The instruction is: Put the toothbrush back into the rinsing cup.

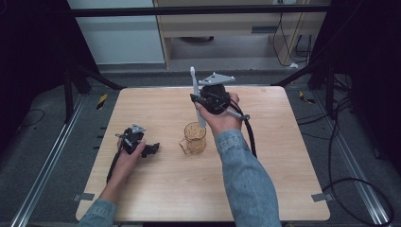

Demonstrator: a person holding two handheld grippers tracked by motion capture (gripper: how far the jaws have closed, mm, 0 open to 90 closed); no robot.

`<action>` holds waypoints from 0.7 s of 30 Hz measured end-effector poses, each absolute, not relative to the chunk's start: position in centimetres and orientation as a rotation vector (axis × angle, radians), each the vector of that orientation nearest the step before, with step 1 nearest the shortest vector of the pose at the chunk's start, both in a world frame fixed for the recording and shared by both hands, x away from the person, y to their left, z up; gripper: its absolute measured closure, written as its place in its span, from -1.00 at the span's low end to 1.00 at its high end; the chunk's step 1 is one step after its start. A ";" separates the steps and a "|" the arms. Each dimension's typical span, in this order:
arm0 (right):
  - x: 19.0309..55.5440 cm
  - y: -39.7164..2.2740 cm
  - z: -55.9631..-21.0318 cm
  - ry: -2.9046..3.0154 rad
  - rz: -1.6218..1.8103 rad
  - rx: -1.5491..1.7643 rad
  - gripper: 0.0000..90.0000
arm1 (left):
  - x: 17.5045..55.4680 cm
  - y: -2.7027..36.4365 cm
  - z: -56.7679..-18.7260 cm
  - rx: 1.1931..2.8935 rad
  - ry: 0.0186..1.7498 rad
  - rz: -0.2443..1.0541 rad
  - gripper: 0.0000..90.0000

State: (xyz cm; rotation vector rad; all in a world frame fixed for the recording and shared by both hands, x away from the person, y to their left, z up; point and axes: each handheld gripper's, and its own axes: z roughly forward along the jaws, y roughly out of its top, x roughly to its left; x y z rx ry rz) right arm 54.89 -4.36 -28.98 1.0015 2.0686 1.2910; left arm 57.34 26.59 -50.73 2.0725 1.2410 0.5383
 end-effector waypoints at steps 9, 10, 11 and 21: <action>54.9 -3.8 -29.4 2.089 1.294 0.986 0.51 | 57.3 26.6 -50.7 2.073 1.240 0.539 -1.00; 54.9 -3.7 -29.4 2.091 1.293 0.990 0.51 | 57.3 26.6 -50.7 2.073 1.240 0.539 -1.00; 54.9 -3.7 -29.5 2.094 1.291 0.987 0.51 | 57.3 26.6 -50.7 2.073 1.240 0.539 -1.00; 55.0 -3.6 -30.1 2.109 1.282 0.995 0.51 | 57.3 26.6 -50.7 2.074 1.240 0.538 -1.00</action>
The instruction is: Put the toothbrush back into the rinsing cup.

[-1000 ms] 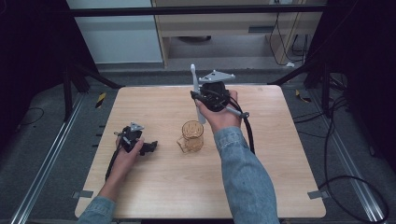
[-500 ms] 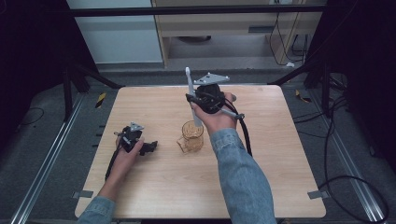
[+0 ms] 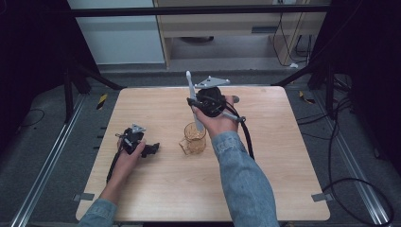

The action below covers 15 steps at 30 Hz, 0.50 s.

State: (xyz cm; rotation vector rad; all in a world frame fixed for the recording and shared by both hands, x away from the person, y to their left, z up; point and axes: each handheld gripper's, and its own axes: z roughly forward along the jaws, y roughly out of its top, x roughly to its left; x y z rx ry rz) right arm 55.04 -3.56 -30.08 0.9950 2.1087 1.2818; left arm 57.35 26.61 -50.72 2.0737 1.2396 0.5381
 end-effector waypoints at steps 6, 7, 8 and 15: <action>55.1 -3.5 -30.5 2.115 1.279 1.004 0.51 | 57.4 26.6 -50.7 2.075 1.239 0.538 -1.00; 55.2 -3.5 -30.5 2.116 1.276 1.000 0.51 | 57.4 26.6 -50.7 2.075 1.239 0.538 -1.00; 55.2 -3.5 -30.6 2.116 1.278 1.000 0.51 | 57.4 26.6 -50.7 2.075 1.239 0.538 -1.00; 55.3 -3.4 -30.9 2.119 1.276 1.009 0.51 | 57.4 26.6 -50.7 2.075 1.239 0.538 -1.00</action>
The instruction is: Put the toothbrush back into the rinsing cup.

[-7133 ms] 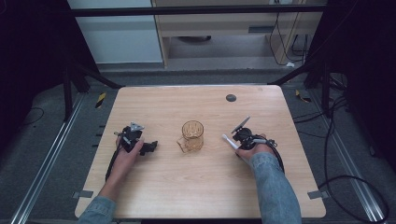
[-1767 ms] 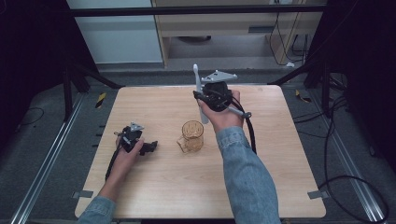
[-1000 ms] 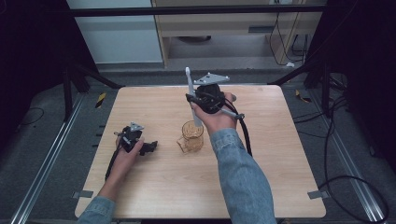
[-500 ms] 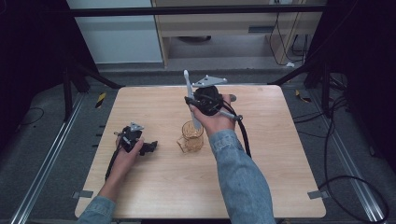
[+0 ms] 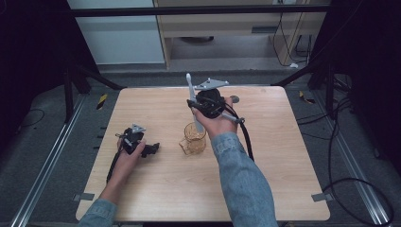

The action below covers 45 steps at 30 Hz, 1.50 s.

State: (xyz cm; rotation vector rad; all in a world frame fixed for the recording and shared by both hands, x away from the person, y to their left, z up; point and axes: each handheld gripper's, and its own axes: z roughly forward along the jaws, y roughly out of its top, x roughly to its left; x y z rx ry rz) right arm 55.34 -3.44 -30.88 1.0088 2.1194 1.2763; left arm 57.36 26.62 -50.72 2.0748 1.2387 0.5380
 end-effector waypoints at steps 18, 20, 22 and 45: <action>55.7 -3.0 -31.9 2.137 1.268 1.023 0.51 | 57.4 26.6 -50.7 2.073 1.237 0.539 -1.00; 55.8 -2.9 -31.9 2.139 1.264 1.025 0.51 | 57.4 26.6 -50.7 2.074 1.237 0.539 -1.00; 55.8 -3.0 -32.0 2.139 1.266 1.026 0.51 | 57.4 26.6 -50.7 2.073 1.237 0.539 -1.00; 56.2 -2.8 -33.6 2.163 1.243 1.051 0.51 | 57.4 26.6 -50.7 2.074 1.237 0.539 -1.00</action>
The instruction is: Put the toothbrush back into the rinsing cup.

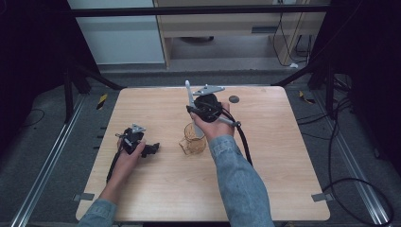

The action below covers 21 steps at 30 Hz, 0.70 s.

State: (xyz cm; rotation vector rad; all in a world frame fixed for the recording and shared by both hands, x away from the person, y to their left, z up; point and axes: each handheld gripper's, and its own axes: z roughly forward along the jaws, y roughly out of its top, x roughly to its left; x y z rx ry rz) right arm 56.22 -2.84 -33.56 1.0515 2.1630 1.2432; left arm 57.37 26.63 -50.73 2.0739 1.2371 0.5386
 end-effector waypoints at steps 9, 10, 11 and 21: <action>56.4 -2.7 -34.4 2.175 1.230 1.063 0.51 | 57.4 26.6 -50.7 2.074 1.237 0.539 -1.00; 56.5 -2.7 -34.4 2.176 1.229 1.064 0.51 | 57.4 26.6 -50.7 2.073 1.237 0.539 -1.00; 56.5 -2.7 -34.5 2.178 1.226 1.062 0.51 | 57.4 26.6 -50.7 2.074 1.237 0.539 -1.00; 56.6 -2.7 -35.3 2.192 1.208 1.080 0.51 | 57.4 26.6 -50.7 2.074 1.237 0.539 -1.00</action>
